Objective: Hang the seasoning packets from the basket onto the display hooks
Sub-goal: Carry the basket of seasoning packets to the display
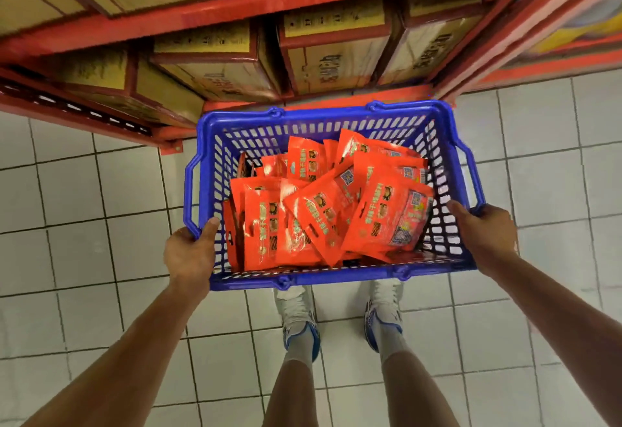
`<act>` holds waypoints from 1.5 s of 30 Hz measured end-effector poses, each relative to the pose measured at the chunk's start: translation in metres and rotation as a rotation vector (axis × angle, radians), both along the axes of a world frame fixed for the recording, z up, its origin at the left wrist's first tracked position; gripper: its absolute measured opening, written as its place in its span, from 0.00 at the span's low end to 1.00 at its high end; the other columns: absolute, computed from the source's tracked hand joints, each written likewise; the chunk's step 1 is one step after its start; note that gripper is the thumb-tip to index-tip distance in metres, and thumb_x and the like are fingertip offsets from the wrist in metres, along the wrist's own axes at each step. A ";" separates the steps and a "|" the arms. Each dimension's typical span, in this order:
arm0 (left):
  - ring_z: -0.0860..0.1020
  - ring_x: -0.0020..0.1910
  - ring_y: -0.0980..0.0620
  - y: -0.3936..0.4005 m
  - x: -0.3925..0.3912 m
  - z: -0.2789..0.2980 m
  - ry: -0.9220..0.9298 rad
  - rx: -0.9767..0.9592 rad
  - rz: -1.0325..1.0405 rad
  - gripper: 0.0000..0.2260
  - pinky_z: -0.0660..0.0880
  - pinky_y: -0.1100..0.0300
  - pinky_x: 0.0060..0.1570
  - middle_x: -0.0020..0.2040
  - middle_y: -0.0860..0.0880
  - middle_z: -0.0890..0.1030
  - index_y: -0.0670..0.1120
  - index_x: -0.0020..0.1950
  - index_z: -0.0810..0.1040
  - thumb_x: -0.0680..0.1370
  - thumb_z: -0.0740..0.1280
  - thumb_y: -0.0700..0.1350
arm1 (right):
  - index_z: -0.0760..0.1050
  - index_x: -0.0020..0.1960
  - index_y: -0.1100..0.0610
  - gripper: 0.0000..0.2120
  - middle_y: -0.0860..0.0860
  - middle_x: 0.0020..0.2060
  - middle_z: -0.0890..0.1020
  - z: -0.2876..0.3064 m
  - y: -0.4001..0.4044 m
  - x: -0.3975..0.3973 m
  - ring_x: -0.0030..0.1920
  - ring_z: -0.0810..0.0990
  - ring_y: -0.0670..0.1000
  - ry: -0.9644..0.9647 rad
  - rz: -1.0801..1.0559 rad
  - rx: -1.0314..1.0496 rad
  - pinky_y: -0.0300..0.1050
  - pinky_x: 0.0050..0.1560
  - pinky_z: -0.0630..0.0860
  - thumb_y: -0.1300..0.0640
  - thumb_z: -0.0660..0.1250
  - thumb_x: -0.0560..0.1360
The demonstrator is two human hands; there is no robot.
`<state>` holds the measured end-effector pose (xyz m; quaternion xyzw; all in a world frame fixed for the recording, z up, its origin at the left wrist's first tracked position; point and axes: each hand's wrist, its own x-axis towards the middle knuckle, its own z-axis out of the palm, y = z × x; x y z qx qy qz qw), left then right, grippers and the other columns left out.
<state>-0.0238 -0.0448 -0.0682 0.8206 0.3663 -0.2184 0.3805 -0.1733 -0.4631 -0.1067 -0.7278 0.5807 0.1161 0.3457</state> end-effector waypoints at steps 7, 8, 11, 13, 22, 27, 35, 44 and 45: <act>0.86 0.38 0.44 -0.091 0.017 0.112 -0.070 -0.023 -0.323 0.15 0.84 0.45 0.42 0.44 0.43 0.86 0.41 0.54 0.82 0.77 0.74 0.52 | 0.76 0.37 0.58 0.19 0.52 0.32 0.80 0.108 -0.023 -0.111 0.32 0.78 0.49 -0.057 -0.368 0.005 0.42 0.33 0.69 0.43 0.73 0.73; 0.86 0.40 0.40 -0.111 0.019 0.130 -0.079 -0.031 -0.379 0.15 0.84 0.42 0.44 0.44 0.41 0.86 0.41 0.53 0.82 0.77 0.73 0.52 | 0.76 0.37 0.60 0.20 0.52 0.32 0.80 0.129 -0.029 -0.128 0.31 0.77 0.50 -0.066 -0.429 -0.005 0.41 0.31 0.69 0.43 0.73 0.72; 0.85 0.41 0.40 -0.177 0.019 0.184 -0.112 -0.064 -0.517 0.11 0.83 0.50 0.39 0.38 0.47 0.86 0.46 0.46 0.84 0.74 0.74 0.54 | 0.76 0.40 0.64 0.23 0.51 0.29 0.80 0.191 -0.052 -0.178 0.28 0.76 0.48 -0.115 -0.623 -0.046 0.39 0.24 0.69 0.44 0.74 0.70; 0.84 0.35 0.45 -0.219 0.014 0.220 -0.160 -0.084 -0.612 0.07 0.81 0.55 0.34 0.30 0.56 0.84 0.53 0.39 0.84 0.72 0.74 0.55 | 0.77 0.39 0.62 0.21 0.47 0.28 0.79 0.230 -0.063 -0.211 0.26 0.76 0.43 -0.157 -0.713 -0.077 0.38 0.26 0.70 0.44 0.75 0.69; 0.80 0.34 0.46 -0.415 -0.064 0.404 -0.179 -0.315 -0.927 0.13 0.82 0.36 0.41 0.37 0.38 0.84 0.43 0.38 0.83 0.69 0.77 0.53 | 0.82 0.37 0.47 0.13 0.43 0.27 0.83 0.434 -0.104 -0.370 0.28 0.81 0.44 -0.296 -1.129 -0.205 0.43 0.38 0.76 0.39 0.73 0.61; 0.76 0.21 0.57 -0.498 -0.119 0.494 -0.219 -0.445 -1.005 0.13 0.75 0.59 0.22 0.23 0.54 0.78 0.45 0.33 0.77 0.75 0.75 0.42 | 0.83 0.38 0.49 0.11 0.42 0.30 0.84 0.527 -0.127 -0.432 0.28 0.82 0.40 -0.409 -1.232 -0.266 0.41 0.37 0.77 0.43 0.74 0.64; 0.80 0.28 0.45 -0.616 -0.149 0.580 -0.187 -0.553 -1.131 0.10 0.81 0.44 0.31 0.31 0.41 0.81 0.42 0.39 0.79 0.77 0.73 0.44 | 0.81 0.38 0.55 0.11 0.50 0.31 0.85 0.605 -0.196 -0.470 0.32 0.84 0.52 -0.482 -1.321 -0.344 0.48 0.38 0.81 0.47 0.74 0.67; 0.74 0.18 0.53 -0.816 -0.144 0.604 -0.229 -0.634 -1.171 0.14 0.75 0.57 0.20 0.22 0.51 0.76 0.43 0.35 0.72 0.77 0.73 0.41 | 0.80 0.44 0.58 0.12 0.50 0.32 0.86 0.624 -0.350 -0.458 0.35 0.87 0.56 -0.558 -1.427 -0.312 0.53 0.37 0.84 0.50 0.74 0.69; 0.75 0.22 0.51 -0.840 -0.143 0.606 -0.230 -0.644 -1.172 0.12 0.76 0.54 0.25 0.25 0.47 0.76 0.42 0.37 0.74 0.76 0.73 0.41 | 0.80 0.44 0.59 0.12 0.52 0.34 0.87 0.626 -0.371 -0.455 0.36 0.87 0.57 -0.558 -1.439 -0.312 0.56 0.40 0.85 0.50 0.74 0.69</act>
